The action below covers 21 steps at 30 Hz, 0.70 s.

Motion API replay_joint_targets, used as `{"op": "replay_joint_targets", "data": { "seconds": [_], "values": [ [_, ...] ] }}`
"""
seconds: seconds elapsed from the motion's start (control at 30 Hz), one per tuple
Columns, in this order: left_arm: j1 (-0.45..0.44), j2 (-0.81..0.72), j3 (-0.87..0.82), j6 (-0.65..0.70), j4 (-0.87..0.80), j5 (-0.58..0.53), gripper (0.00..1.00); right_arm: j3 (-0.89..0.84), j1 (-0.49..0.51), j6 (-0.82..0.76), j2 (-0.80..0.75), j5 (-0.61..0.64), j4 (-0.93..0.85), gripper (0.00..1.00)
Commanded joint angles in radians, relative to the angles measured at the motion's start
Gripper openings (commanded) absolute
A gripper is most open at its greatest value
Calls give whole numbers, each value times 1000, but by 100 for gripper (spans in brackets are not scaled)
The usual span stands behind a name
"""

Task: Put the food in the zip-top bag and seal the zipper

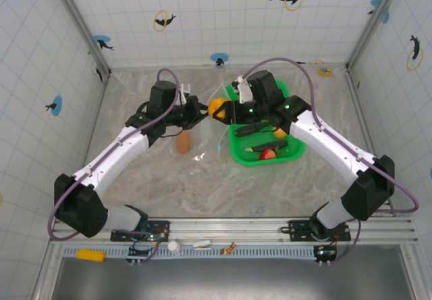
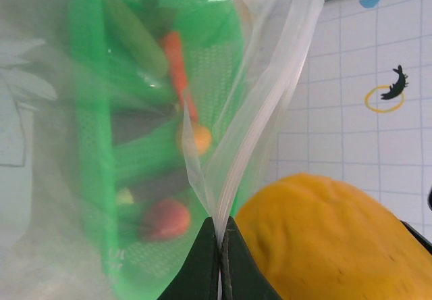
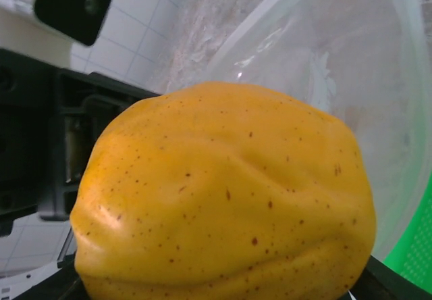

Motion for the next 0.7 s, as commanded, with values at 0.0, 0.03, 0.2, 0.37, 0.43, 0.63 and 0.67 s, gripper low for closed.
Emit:
{"op": "replay_joint_targets", "data": {
  "seconds": [0.0, 0.03, 0.2, 0.37, 0.43, 0.63, 0.67],
  "values": [
    [-6, -47, 4, -16, 63, 57, 0, -13, 0, 0, 27, 30, 1, 67],
    [-7, -55, 2, -17, 61, 58, 0, -11, 0, -5, 35, 63, -21, 67],
    [-8, -76, 17, -7, 16, 40, 0, -6, -1, -34, 54, 169, -130, 67],
    [-7, -71, 38, -6, 7, 59, 0, 33, 2, -53, 73, 219, -202, 68],
    [-7, -67, 43, -9, 13, 67, 0, 66, 4, -58, 87, 224, -227, 69],
    [-6, -58, 43, -19, 30, 79, 0, 189, 47, -78, 149, 200, -279, 73],
    [-8, -57, 42, -20, 34, 80, 0, 209, 53, -82, 161, 196, -292, 76]
  ]
}}
